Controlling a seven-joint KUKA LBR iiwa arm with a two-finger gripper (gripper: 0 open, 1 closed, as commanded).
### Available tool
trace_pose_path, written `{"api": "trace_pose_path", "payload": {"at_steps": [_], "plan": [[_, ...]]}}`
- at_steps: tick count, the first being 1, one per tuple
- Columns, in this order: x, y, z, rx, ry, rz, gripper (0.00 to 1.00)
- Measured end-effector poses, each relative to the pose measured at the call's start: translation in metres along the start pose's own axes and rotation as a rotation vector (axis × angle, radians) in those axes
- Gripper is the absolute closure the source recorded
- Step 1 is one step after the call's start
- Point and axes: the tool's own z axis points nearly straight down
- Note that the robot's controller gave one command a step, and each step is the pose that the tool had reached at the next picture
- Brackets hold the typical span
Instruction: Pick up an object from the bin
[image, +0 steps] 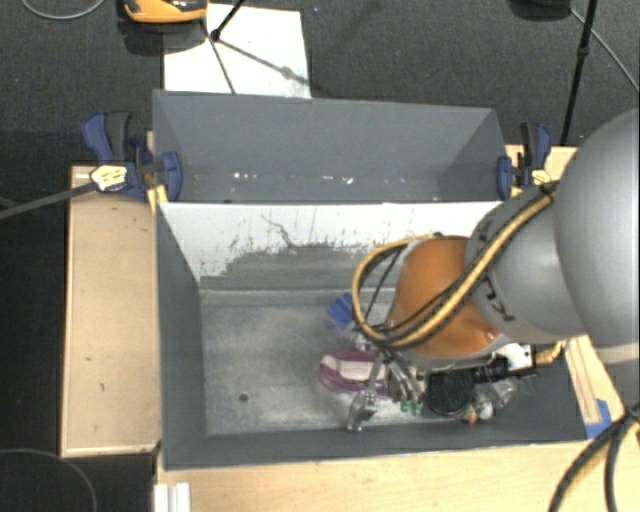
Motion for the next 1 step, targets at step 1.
{"api": "trace_pose_path", "payload": {"at_steps": [1], "plan": [[0.0005,0.0002,-0.0008,0.000,0.003,0.000,1.00]]}}
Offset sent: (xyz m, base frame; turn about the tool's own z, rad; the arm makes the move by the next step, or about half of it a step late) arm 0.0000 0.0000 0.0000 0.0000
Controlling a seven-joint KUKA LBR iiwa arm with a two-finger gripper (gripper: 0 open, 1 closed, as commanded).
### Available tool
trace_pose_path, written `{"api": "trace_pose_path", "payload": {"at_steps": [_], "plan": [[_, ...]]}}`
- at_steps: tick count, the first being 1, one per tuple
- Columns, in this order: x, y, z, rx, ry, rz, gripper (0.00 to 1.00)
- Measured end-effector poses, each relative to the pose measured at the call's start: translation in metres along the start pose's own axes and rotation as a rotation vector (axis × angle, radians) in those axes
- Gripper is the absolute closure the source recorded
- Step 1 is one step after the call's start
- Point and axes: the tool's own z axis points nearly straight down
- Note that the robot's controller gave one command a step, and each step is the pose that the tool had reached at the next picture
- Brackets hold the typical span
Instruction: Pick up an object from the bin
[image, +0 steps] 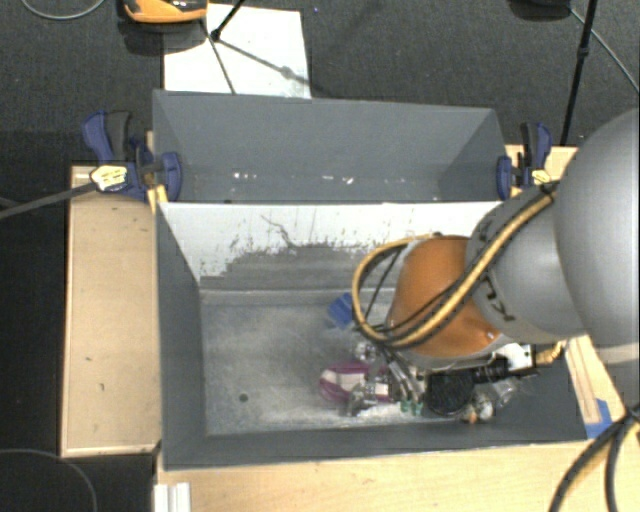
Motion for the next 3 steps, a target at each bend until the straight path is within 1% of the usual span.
{"api": "trace_pose_path", "payload": {"at_steps": [1,2,3], "plan": [[0.000,0.000,-0.012,-0.001,-0.005,-0.002,1.00],[-0.002,0.001,-0.092,-0.002,-0.009,-0.010,1.00],[-0.003,0.001,-0.108,0.000,-0.004,-0.015,1.00]]}}
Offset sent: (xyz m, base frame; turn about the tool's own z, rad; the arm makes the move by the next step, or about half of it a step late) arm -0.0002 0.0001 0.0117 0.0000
